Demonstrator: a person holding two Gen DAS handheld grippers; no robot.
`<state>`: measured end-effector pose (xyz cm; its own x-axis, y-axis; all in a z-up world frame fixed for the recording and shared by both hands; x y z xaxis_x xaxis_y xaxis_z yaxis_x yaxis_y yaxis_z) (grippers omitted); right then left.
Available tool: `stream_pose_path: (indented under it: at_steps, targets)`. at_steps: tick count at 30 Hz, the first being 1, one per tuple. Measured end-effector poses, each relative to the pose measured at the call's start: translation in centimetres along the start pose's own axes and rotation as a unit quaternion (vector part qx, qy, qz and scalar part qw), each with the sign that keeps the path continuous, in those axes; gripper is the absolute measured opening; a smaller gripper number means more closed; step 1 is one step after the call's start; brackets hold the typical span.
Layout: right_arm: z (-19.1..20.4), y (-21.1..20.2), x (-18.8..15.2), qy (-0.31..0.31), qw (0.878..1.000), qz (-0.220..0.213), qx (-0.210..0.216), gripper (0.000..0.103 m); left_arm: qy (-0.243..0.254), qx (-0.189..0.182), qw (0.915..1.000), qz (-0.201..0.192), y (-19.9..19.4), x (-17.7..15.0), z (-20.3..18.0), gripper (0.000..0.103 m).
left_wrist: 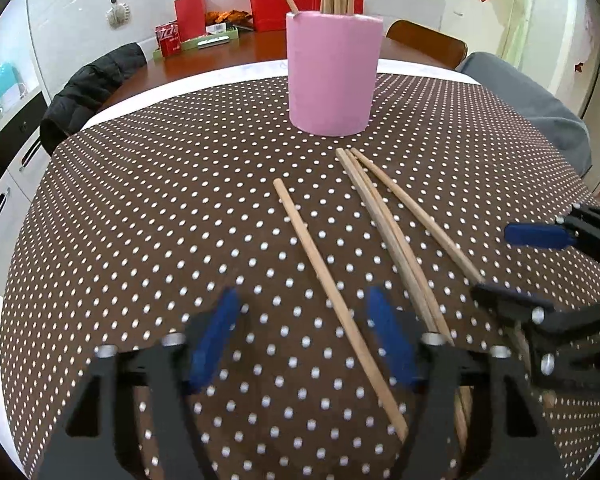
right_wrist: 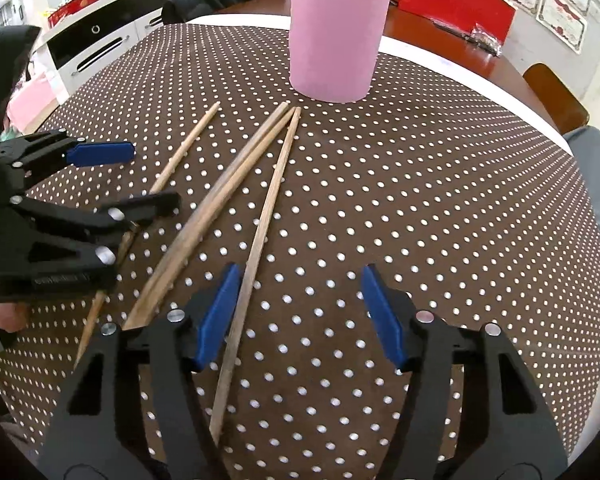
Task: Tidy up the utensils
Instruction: 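Grasp one chopstick with the left gripper while the right gripper grasps another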
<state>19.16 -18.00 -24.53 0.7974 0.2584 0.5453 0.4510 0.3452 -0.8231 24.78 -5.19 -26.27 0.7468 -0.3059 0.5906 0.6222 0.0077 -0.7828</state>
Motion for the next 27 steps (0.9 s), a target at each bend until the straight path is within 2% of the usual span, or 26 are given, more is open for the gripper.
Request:
stream_pose_path:
  at_steps: [3, 6, 8, 9, 10, 11, 12, 16, 20, 21, 22, 23, 25, 27]
  targets:
    - [-0.9, 0.0, 0.6, 0.019, 1.0, -0.003, 0.0, 0.062, -0.015, -0.014, 0.9998, 0.006, 0.3, 0.5, 0.5, 0.055]
    - [-0.7, 1.1, 2.3, 0.026, 0.999, -0.007, 0.02, 0.062, -0.01, -0.002, 0.9999, 0.007, 1.6, 2.2, 0.1, 0.056]
    - [-0.7, 2.1, 3.4, 0.014, 1.0, -0.004, 0.007, 0.058, 0.007, 0.006, 0.9999, 0.005, 2.1, 2.9, -0.3, 0.056]
    - [-0.7, 2.2, 3.6, 0.012, 1.0, -0.002, 0.006, 0.054, 0.009, 0.004, 0.9999, 0.006, 2.1, 3.0, -0.2, 0.052]
    - [-0.8, 2.1, 3.6, 0.01, 1.0, 0.003, 0.003, 0.036, 0.012, 0.004, 0.9999, 0.005, 2.0, 2.9, -0.1, 0.044]
    - [-1.1, 1.8, 3.5, 0.009, 1.0, 0.007, 0.001, 0.024, 0.014, 0.0, 0.9999, 0.007, 1.9, 2.8, 0.2, 0.041]
    - [-1.5, 1.5, 3.4, 0.012, 1.0, 0.01, -0.002, 0.024, 0.012, -0.004, 0.9999, 0.01, 1.8, 2.7, 0.6, 0.037]
    - [-2.1, 1.7, 3.8, 0.035, 0.999, 0.007, 0.015, 0.025, 0.021, 0.001, 0.9995, 0.022, 2.1, 3.1, 0.5, 0.037]
    - [-1.5, 2.3, 4.5, 0.012, 1.0, 0.015, 0.003, 0.022, 0.04, 0.003, 0.999, 0.022, 2.4, 3.7, 0.2, 0.036]
    - [-1.3, 2.3, 4.5, 0.008, 1.0, 0.016, 0.004, 0.02, 0.042, -0.002, 0.9989, 0.022, 2.3, 3.6, 0.1, 0.029]
    - [-1.2, 2.2, 4.3, 0.005, 1.0, 0.016, 0.01, 0.014, 0.042, -0.009, 0.9988, 0.023, 2.2, 3.7, 0.0, 0.013]
    - [-1.2, 2.1, 4.1, 0.006, 1.0, 0.016, 0.016, 0.009, 0.042, -0.016, 0.9986, 0.025, 2.1, 3.6, -0.1, 0.012]
    - [-1.5, 1.8, 3.8, 0.015, 0.999, 0.011, 0.029, 0.009, 0.037, -0.028, 0.9986, 0.027, 2.0, 3.5, -0.1, 0.007]
    - [-2.0, 1.7, 3.7, 0.03, 0.999, 0.006, 0.04, 0.009, 0.041, -0.025, 0.9985, 0.024, 2.0, 3.4, -0.2, 0.007]
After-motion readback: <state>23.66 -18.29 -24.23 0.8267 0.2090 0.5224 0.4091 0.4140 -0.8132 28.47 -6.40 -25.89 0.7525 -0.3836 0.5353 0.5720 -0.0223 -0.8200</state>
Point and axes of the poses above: each gripper's, at about its wrist camera, not at the fingertips, and y roughly the way its jaws point, z to its left, x to its top, the point moved 6 cm from there along y, roughly the way its jaws point, and after that the axes turned 14 degrees about x, right-handed, at the moved point
